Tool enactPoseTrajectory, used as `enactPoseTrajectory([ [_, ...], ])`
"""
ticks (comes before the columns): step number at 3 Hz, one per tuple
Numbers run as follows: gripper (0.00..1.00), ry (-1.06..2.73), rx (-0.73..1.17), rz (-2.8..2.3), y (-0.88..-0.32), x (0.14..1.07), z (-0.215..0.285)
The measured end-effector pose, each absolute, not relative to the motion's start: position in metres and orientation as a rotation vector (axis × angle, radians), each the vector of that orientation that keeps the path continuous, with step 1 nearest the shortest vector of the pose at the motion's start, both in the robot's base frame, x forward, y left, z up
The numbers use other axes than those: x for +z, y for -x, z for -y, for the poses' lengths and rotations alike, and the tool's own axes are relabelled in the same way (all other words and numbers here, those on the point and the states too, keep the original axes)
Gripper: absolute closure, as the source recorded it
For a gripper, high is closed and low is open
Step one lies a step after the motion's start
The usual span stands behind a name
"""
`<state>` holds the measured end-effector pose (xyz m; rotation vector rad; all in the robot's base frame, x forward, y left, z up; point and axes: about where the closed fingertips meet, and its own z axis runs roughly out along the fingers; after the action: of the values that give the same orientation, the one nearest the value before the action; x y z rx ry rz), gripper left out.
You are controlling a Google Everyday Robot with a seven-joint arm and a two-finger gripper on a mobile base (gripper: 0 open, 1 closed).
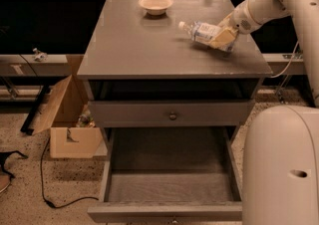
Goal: Pick blue plastic bottle from middle drawer and place on counter
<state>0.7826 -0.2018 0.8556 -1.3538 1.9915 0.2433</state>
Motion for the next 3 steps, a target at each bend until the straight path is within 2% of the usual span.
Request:
enactPoseTrajectory([
  [1,0.05,1.358,0.248,-1.988,-0.784,0.858,0.2],
  [2,0.0,1.357,0.233,-1.96,-0.782,0.874,0.203],
  [3,0.0,1.365,0.156,-1.913,-0.771,0.903,0.218],
])
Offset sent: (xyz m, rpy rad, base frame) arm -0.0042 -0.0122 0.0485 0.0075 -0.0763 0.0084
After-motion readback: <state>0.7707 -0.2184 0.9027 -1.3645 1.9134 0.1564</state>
